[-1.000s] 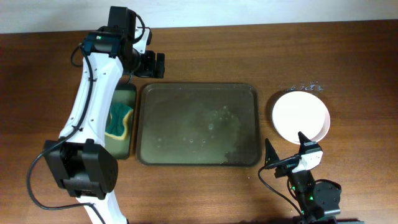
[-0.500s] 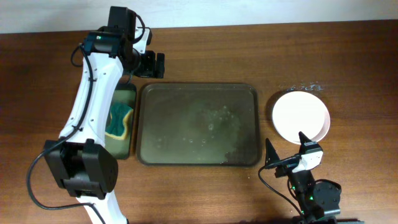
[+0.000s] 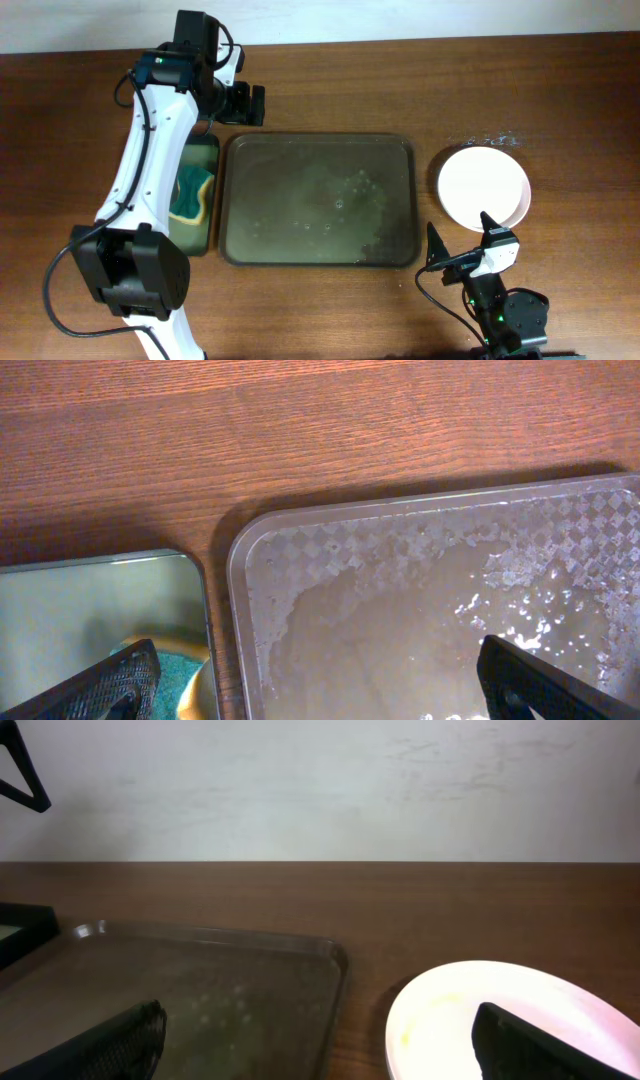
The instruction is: Clean dirty plates on tray and stack at the side
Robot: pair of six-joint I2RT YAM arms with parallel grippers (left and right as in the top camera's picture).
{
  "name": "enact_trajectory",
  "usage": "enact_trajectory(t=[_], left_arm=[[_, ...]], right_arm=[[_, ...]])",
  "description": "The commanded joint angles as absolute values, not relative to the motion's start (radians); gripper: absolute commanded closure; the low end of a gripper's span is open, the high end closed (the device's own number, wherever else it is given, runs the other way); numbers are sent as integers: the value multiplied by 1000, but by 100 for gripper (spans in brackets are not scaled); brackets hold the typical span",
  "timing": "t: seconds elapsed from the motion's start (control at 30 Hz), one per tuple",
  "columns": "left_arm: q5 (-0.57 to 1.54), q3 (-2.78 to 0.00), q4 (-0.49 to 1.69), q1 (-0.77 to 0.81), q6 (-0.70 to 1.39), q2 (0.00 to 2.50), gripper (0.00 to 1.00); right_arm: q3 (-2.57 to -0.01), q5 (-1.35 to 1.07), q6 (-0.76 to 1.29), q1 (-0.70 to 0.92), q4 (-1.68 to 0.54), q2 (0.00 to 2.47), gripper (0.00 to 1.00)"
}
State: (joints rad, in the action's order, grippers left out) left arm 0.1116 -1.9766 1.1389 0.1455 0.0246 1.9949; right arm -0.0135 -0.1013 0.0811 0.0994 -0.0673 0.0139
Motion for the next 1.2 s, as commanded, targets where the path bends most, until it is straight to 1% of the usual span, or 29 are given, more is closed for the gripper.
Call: enact_trajectory(t=[0.0, 0.27, 0.43, 0.63, 0.7, 0.87, 0.97, 1.07, 1.17], left_arm=[[108, -1983, 1137, 175, 38, 1903, 1], [104, -1983, 1141, 216, 32, 1709, 0], [29, -1979, 1220, 216, 22, 1659, 1], [-1, -1964, 1201, 215, 22, 1603, 1], [-1, -1866, 1089, 215, 22, 1542, 1], [0, -1507, 777, 213, 22, 1348, 1], [2, -1286, 621, 186, -28, 1213, 1], [4, -1110, 567, 126, -85, 1060, 1], [4, -954, 492, 68, -85, 911, 1]], right_arm=[[-6, -89, 82, 105, -71, 3, 2], [-6, -89, 82, 105, -71, 3, 1], [-6, -89, 82, 105, -71, 3, 2], [-6, -89, 82, 105, -71, 3, 1], [-6, -89, 82, 105, -71, 3, 2], [-6, -89, 82, 105, -71, 3, 2], [-6, -89, 82, 105, -71, 3, 2], [-6, -89, 82, 105, -71, 3, 1], [-6, -89, 82, 105, -71, 3, 2]])
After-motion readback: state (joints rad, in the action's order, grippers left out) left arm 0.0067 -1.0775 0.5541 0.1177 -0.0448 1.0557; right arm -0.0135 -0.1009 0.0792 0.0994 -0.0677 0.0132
